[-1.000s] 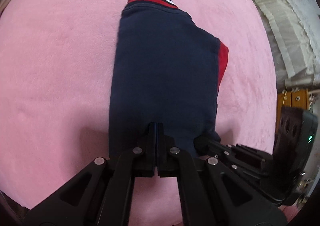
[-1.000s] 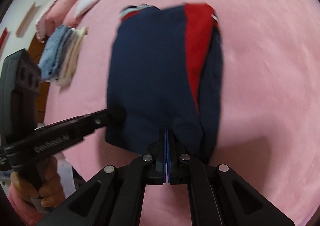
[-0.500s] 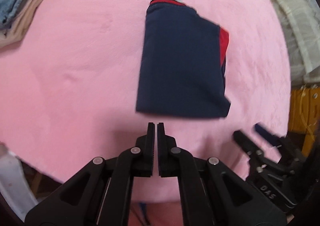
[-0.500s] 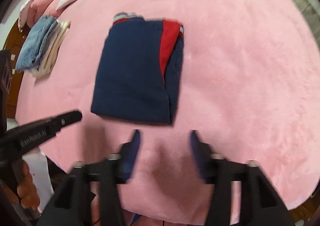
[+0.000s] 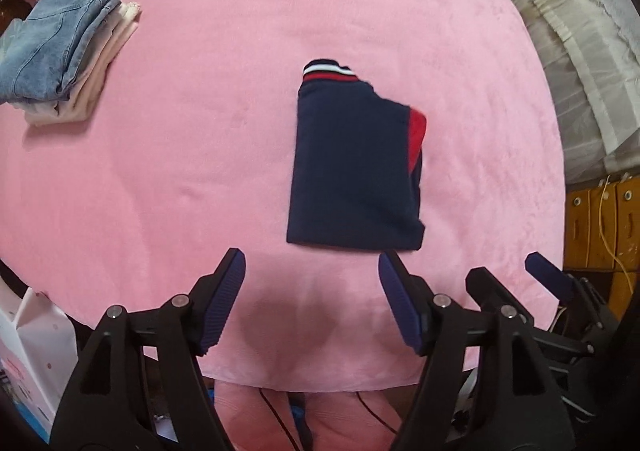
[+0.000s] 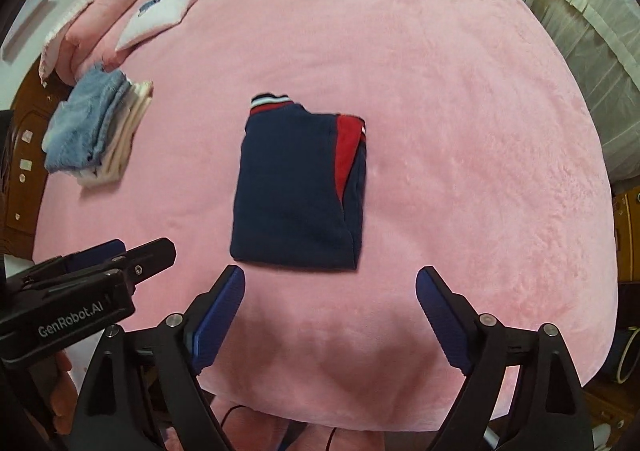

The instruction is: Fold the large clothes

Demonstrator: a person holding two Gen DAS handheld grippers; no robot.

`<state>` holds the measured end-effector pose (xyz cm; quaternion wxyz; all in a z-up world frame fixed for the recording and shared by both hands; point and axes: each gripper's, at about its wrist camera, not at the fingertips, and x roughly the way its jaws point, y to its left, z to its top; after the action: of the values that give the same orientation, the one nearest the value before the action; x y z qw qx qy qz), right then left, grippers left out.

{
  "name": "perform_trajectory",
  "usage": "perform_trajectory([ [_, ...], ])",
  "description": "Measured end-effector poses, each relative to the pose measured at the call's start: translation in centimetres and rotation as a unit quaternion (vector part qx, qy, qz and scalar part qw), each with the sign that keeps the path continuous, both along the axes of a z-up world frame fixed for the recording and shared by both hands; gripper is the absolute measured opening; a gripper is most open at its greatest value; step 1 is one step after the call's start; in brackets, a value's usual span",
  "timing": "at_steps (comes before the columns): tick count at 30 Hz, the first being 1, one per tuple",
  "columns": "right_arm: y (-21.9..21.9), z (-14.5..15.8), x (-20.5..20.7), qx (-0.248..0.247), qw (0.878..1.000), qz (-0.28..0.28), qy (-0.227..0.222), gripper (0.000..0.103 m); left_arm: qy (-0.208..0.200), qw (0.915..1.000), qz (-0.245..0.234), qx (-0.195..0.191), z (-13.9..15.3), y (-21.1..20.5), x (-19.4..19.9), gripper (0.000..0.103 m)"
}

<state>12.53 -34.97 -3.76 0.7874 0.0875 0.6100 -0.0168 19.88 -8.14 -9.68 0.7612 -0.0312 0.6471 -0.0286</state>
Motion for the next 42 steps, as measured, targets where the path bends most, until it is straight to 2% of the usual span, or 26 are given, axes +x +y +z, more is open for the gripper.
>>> perform_trajectory([
  [3, -0.6, 1.0, 0.3, -0.004, 1.000, -0.001, -0.003, 0.090, 0.004, 1.0000, 0.003, -0.003, 0.4, 0.0, 0.4, 0.067],
  [6, -1.2, 0.7, 0.8, 0.003, 1.000, 0.000, 0.002, 0.090, 0.011, 0.9998, -0.006, -0.018, -0.8, -0.5, 1.2, 0.067],
  [13, -4.9, -7.3, 3.6, 0.102, 0.994, -0.019, 0.041, 0.091, 0.057, 0.9967, -0.014, -0.056, -7.8, 0.0, 4.1, 0.067],
  [17, -7.4, -12.3, 5.2, 0.173, 0.983, -0.041, 0.047, 0.090, 0.083, 0.9912, -0.006, -0.104, -12.4, 1.4, 5.9, 0.067],
  [21, -9.5, -16.4, 6.6, 0.258, 0.963, -0.061, 0.045, 0.090, 0.080, 0.9897, 0.024, -0.117, -15.6, 2.9, 7.6, 0.067],
  [24, -10.2, -18.7, 7.6, 0.295, 0.951, -0.076, 0.045, 0.090, 0.078, 0.9885, 0.008, -0.129, -17.3, 2.8, 8.7, 0.067],
  [26, -10.5, -19.4, 8.3, 0.327, 0.942, -0.076, 0.024, 0.089, 0.067, 0.9866, -0.001, -0.149, -17.8, 2.8, 9.4, 0.067],
  [28, -10.5, -20.0, 9.3, 0.348, 0.935, -0.066, 0.014, 0.084, 0.056, 0.9832, 0.000, -0.174, -18.2, 3.2, 9.9, 0.067],
  [30, -9.9, -20.4, 10.2, 0.352, 0.934, -0.052, 0.012, 0.065, 0.045, 0.9793, 0.000, -0.197, -18.6, 3.7, 10.3, 0.067],
  [32, -9.0, -20.9, 11.4, 0.355, 0.934, -0.035, 0.019, 0.058, 0.042, 0.9755, 0.004, -0.216, -19.0, 3.9, 10.9, 0.067],
  [34, -8.5, -21.1, 12.3, 0.359, 0.933, -0.029, 0.019, 0.055, 0.045, 0.9696, 0.020, -0.240, -19.7, 4.0, 11.4, 0.063],
  [38, -8.0, -21.0, 12.8, 0.351, 0.936, -0.029, 0.017, 0.044, 0.035, 0.9713, 0.011, -0.235, -19.4, 3.9, 11.6, 0.056],
  [42, -7.6, -20.2, 12.2, 0.343, 0.939, -0.031, 0.009, 0.038, 0.016, 0.9680, 0.022, -0.250, -18.4, 4.3, 10.5, 0.045],
])
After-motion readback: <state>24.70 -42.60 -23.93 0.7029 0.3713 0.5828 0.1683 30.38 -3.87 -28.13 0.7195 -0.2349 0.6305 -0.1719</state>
